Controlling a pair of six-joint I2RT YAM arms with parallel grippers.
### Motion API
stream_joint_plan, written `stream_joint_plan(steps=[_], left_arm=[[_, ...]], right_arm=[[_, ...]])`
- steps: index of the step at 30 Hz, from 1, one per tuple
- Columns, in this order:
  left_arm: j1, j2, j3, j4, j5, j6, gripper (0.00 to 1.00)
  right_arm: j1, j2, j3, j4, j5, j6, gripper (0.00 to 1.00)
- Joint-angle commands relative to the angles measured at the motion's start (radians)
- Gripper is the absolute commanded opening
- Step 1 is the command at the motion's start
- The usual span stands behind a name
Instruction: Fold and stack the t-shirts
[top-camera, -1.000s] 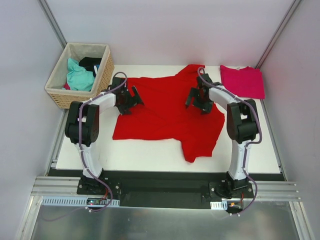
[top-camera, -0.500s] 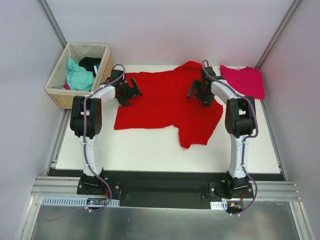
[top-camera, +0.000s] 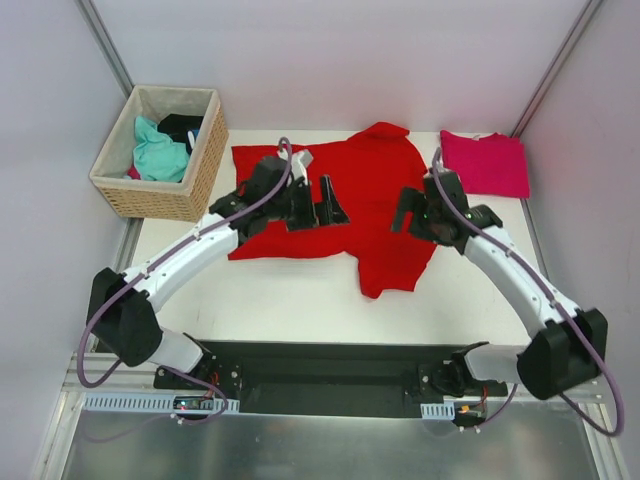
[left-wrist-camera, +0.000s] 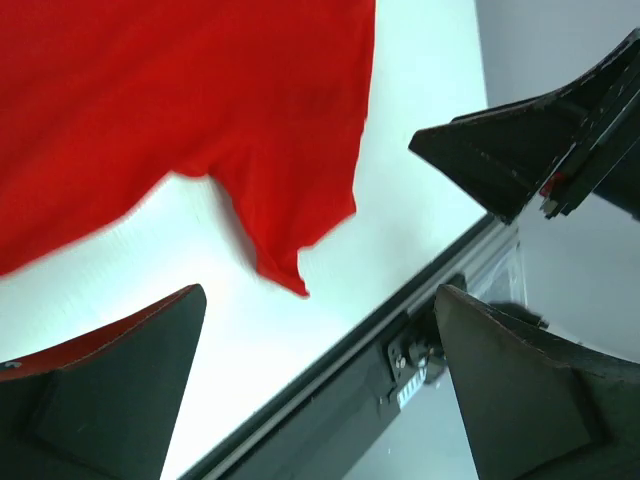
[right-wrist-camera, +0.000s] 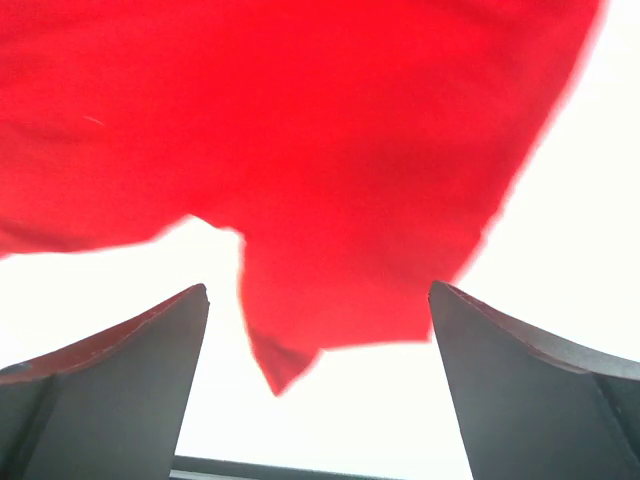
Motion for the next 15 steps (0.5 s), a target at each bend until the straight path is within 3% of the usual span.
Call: stream_joint_plan(steps=[1, 10, 15], left_arm=[[-0.117, 0.0, -0.067, -0.031, -0.024, -0.07, 0.99], [-0.314, 0.139, -0.033, 0.001, -0.036, -0.137, 0.99], [-0.401, 0.248, -0.009, 0.038, -0.011, -0.179, 0.95]], right_arm=[[-0.011, -0.152, -0.164, -0.081, 0.08, 0.01, 0.96], [-0.011, -0.403, -0.221, -0.198, 0.182, 0.004, 0.96], [-0.021, -0.448, -0.229, -0.227, 0.214, -0.014, 0.96]])
